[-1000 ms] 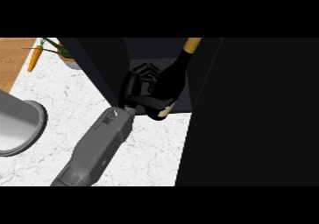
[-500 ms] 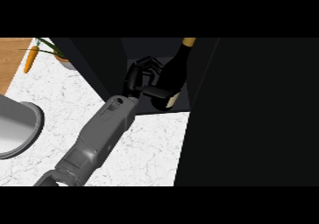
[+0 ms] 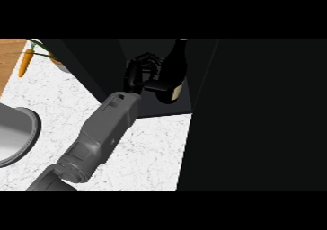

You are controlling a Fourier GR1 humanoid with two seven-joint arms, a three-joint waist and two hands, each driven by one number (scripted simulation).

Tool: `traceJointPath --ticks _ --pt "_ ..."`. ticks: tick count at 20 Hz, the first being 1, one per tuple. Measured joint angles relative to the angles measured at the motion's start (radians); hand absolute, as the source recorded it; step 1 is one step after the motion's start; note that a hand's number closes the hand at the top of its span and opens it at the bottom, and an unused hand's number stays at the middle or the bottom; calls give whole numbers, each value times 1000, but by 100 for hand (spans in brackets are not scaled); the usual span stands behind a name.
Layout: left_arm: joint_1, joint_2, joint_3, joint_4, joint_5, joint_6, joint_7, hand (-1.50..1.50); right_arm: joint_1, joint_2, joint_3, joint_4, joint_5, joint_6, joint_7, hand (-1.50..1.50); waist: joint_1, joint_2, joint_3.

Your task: Pick up the wine, place it into the cabinet and close the cabinet

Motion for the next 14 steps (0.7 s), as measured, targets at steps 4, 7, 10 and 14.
traceJointPath --ticks 4,7,10,14 --pt "-22 7 23 49 3 6 -25 150 9 0 -3 0 -4 10 -14 -150 -6 3 0" --pt "-40 21 34 80 0 16 -42 150 20 4 0 2 -7 16 -35 -150 -11 6 0" --pt "-63 19 33 106 -12 44 -56 -150 26 4 -3 5 -10 29 -48 -150 -14 8 0" --pt "-84 37 28 137 -31 81 -78 -150 33 6 -1 6 -13 40 -63 -150 -24 12 0"
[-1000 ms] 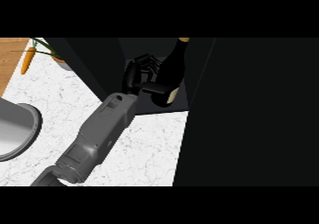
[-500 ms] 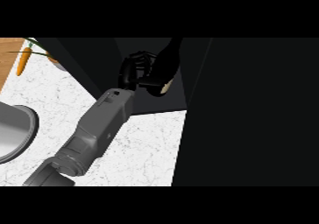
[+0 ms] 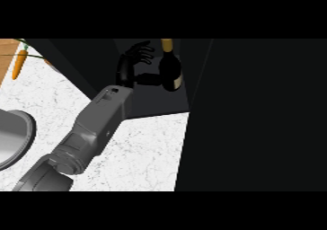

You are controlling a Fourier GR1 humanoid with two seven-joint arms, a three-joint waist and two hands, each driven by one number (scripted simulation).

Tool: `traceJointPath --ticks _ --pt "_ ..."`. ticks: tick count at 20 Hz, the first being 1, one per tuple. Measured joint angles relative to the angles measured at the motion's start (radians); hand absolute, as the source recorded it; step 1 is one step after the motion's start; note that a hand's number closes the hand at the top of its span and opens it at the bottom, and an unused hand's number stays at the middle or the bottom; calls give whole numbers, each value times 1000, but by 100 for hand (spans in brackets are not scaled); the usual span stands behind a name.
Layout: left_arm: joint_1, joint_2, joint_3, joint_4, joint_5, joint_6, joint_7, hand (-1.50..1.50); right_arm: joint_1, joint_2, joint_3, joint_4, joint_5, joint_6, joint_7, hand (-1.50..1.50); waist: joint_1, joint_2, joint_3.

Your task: Pick up the wine, place it into the cabinet and close the cabinet

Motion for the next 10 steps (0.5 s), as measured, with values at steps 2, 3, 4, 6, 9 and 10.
traceJointPath --ticks 2,3,4,6,9,10 --pt "-16 11 -2 14 -7 17 -1 -150 4 3 2 2 -1 4 -8 -150 -3 2 0" --pt "-22 17 -3 21 -12 23 -1 -150 8 2 2 2 -2 7 -12 -150 -5 2 0" --pt "-29 23 -4 28 -15 32 1 -150 13 -2 3 2 -2 10 -16 -150 -8 1 0" --pt "-35 34 -3 39 -18 43 -1 -150 12 4 4 2 -3 11 -22 -150 -10 4 0" --pt "-42 31 -2 52 -22 70 -5 -150 19 -2 3 1 -5 21 -31 -150 -10 3 -1" --pt "-45 33 0 51 -21 69 -9 -150 23 -3 4 1 -6 24 -33 -150 -10 3 -1"
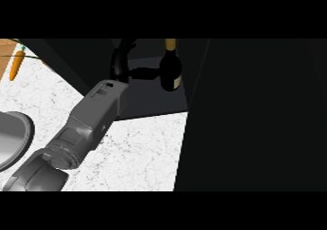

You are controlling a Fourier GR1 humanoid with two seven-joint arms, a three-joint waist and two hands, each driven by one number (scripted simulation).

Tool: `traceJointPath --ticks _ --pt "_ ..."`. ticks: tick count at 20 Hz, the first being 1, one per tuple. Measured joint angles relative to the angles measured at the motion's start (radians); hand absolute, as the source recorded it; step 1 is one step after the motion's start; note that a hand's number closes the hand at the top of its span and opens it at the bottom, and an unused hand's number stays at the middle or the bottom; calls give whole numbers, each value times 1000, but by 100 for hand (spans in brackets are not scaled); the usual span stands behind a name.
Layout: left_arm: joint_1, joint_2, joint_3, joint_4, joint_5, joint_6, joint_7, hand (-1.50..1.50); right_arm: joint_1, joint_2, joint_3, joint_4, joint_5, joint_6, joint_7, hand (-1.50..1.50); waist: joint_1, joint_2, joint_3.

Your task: Pick up the wine, place it into the cabinet and close the cabinet

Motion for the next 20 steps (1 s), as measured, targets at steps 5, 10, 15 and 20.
traceJointPath --ticks 5,10,15,20 --pt "-14 8 26 -19 23 -85 -16 -150 7 1 1 2 -2 10 -17 -150 -1 2 -1" --pt "-37 2 64 -53 55 -178 -41 150 10 -2 -8 1 -4 19 -20 -150 12 -3 -1" --pt "-42 -16 92 -77 80 -283 -68 -150 28 -4 -15 -2 -6 16 -15 -150 31 -12 0" --pt "-61 -32 104 -84 85 -341 -66 -150 44 -11 -21 -9 -6 9 -7 -150 47 -20 0"
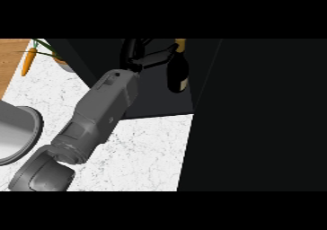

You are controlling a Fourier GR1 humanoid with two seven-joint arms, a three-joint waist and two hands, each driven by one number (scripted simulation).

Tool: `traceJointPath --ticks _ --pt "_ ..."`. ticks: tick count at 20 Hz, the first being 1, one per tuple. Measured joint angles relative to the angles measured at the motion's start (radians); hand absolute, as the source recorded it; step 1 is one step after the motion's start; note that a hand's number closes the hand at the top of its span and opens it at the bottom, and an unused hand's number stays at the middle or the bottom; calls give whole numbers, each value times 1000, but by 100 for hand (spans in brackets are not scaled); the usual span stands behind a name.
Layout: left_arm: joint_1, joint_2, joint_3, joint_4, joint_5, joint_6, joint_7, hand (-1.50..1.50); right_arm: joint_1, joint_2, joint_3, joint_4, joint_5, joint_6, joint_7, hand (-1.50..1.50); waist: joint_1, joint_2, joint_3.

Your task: Pick up the wine, place it into the cabinet and close the cabinet

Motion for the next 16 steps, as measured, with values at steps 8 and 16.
traceJointPath --ticks 8,16 --pt "19 -29 4 -34 7 -40 18 -150 32 -14 -13 -10 1 -13 7 -150 34 -16 1" --pt "95 -37 -44 -127 49 -91 39 -150 68 -29 -22 -12 2 -14 -12 -150 47 -26 1"
